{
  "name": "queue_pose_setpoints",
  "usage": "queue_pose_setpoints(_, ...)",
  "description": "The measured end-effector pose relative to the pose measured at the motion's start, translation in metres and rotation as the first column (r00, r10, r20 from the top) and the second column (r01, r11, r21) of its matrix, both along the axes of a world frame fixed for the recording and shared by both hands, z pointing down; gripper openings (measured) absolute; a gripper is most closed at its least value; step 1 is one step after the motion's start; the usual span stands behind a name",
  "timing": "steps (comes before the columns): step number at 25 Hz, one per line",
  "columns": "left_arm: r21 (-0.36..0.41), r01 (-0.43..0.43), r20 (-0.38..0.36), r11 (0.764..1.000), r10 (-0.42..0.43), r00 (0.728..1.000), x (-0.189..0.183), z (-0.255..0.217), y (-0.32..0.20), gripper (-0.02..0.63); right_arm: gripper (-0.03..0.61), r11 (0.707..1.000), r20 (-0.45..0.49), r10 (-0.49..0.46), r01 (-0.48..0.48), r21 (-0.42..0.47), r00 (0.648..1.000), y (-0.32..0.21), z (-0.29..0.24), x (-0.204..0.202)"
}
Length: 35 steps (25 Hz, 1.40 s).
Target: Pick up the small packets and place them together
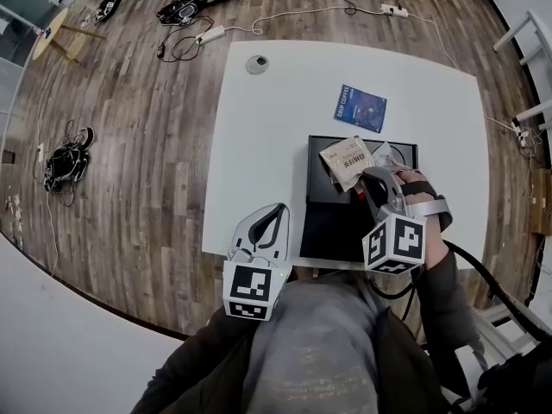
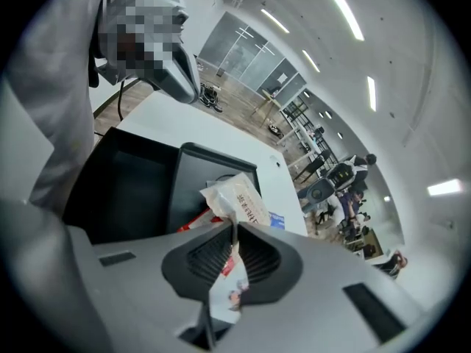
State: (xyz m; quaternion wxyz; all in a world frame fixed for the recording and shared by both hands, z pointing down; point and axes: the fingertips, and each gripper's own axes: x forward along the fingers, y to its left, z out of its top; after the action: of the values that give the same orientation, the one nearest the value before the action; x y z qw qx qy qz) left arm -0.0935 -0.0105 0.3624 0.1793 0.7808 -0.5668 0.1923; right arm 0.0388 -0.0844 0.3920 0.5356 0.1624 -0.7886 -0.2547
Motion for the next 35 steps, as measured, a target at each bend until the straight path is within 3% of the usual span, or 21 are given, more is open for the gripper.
queue_pose_setpoints(11, 0.007, -0.008, 0.004, 1.0, 0.008, 1.0, 0.001, -0.001, 0.01, 0.003, 0.075, 1.0, 0.035, 0.023, -0.023, -0.016, 0.999, 0.013, -0.004, 0.005)
queue_pose_setpoints(35, 0.099, -0.135, -0.001, 0.986, 0.136, 0.991, 0.023, -0.023, 0.024, 0.003, 0.075, 0.979, 0.077, 0.15, -0.159, 0.125, 0.986, 0.054, -0.035, 0.031)
